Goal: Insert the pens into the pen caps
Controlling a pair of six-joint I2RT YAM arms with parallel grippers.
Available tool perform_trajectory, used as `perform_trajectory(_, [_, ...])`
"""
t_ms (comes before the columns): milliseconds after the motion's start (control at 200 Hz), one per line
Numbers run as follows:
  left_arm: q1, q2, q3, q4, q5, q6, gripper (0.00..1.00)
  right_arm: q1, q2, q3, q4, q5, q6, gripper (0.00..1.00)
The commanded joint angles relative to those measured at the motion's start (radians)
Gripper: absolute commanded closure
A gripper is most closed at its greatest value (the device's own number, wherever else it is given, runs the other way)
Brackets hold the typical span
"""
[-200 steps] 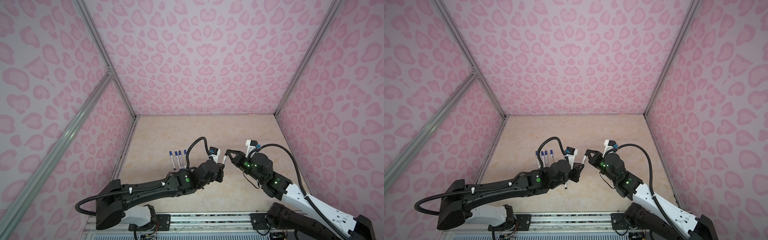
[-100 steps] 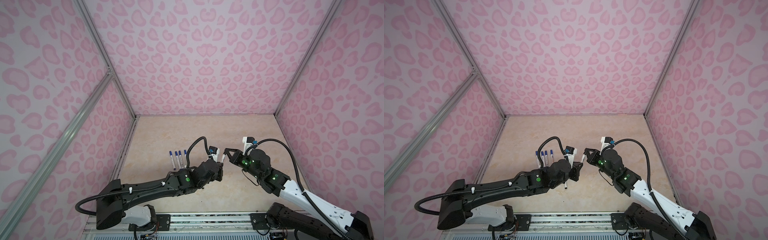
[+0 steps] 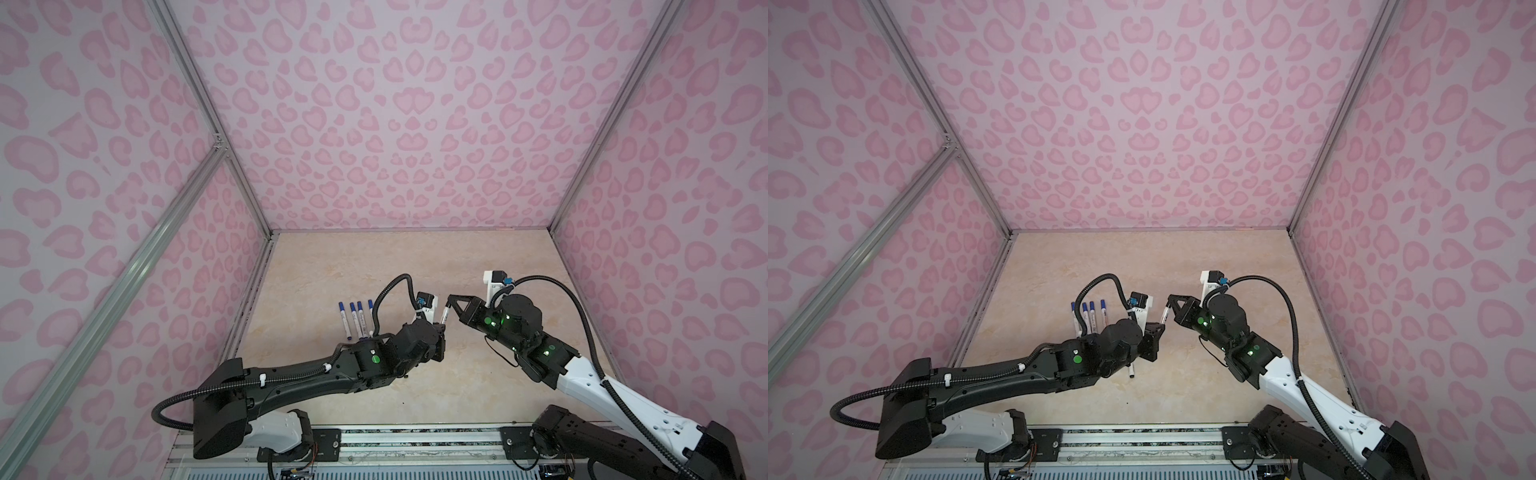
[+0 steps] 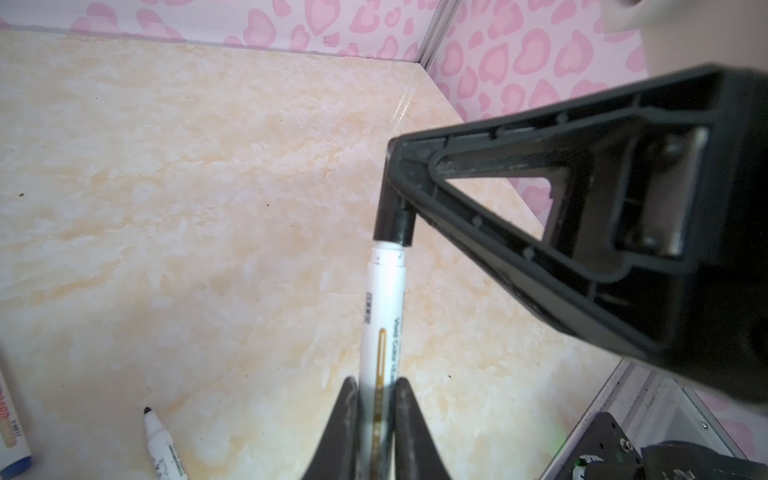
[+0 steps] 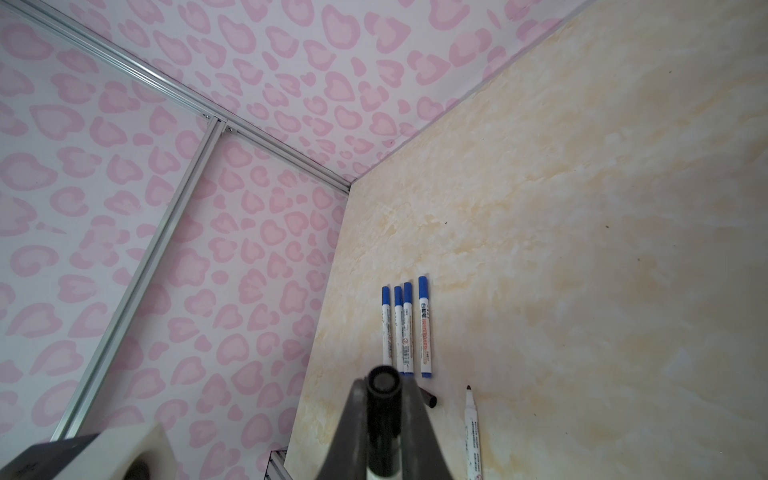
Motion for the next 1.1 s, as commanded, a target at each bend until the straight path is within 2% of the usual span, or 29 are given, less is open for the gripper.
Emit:
perform_trajectory(0, [0.008, 0.003, -0.008, -0.001, -0.096, -0.026, 0.97, -0.001, -0.005, 0.002, 0.024, -0.012, 0.003, 0.98])
perform_trajectory(405, [0.008, -0.005, -0.02, 0.006, -0.09, -0.031, 0.97, -0.04, 0.019, 0.019, 0.002, -0.017, -0.018, 0.97])
perform_trajectory(555, [0.009, -0.005, -0.021, 0.003, -0.09, -0.031, 0.97, -0.07, 0.051, 0.031, 0.018, -0.056, -0.013, 0.98])
perform_trajectory(1095, [0.009, -0.004, -0.011, 0.002, -0.102, -0.023, 0.97, -0.055, 0.053, 0.011, 0.032, -0.118, 0.012, 0.97])
